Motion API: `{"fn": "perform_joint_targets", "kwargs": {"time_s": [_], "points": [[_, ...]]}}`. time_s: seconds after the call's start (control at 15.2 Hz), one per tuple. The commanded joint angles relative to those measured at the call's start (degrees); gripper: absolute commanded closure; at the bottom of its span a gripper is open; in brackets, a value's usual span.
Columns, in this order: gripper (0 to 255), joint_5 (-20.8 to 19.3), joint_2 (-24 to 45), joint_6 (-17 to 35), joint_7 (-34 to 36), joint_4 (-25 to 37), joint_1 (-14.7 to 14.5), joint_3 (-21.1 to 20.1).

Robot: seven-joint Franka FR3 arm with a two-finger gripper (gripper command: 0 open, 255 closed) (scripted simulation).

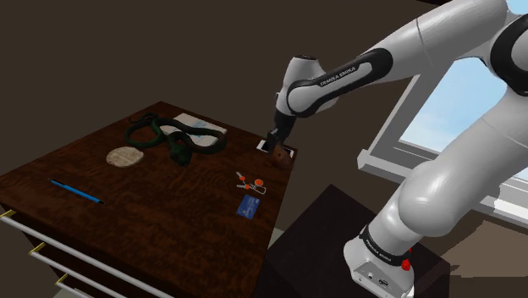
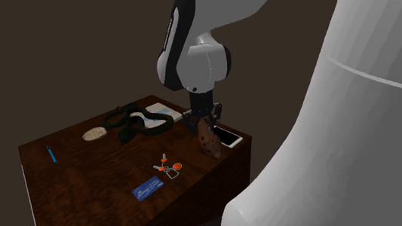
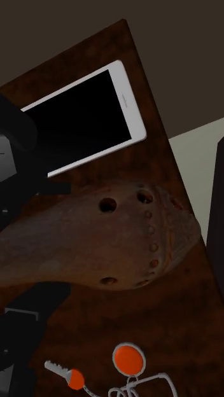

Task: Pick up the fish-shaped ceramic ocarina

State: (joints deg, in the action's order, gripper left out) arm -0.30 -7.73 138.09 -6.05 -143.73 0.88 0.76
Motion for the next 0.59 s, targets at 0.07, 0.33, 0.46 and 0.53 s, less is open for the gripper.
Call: {"fn": "perform_joint_targets", "kwargs": {"time_s": [0.07,0.33,0.46,0.53], "points": [[255,0.0,-1.8,-2.5,0.0,0.7,0.0,0.0],[255,0.0,-3.8,-5.9,0.0,2.1,0.0,0.0],[255,0.0,-4.8,-7.6,0.0,2.8,0.0,0.0],[255,0.0,-5.2,-8.4,0.0,3.2,0.0,0.0]]}}
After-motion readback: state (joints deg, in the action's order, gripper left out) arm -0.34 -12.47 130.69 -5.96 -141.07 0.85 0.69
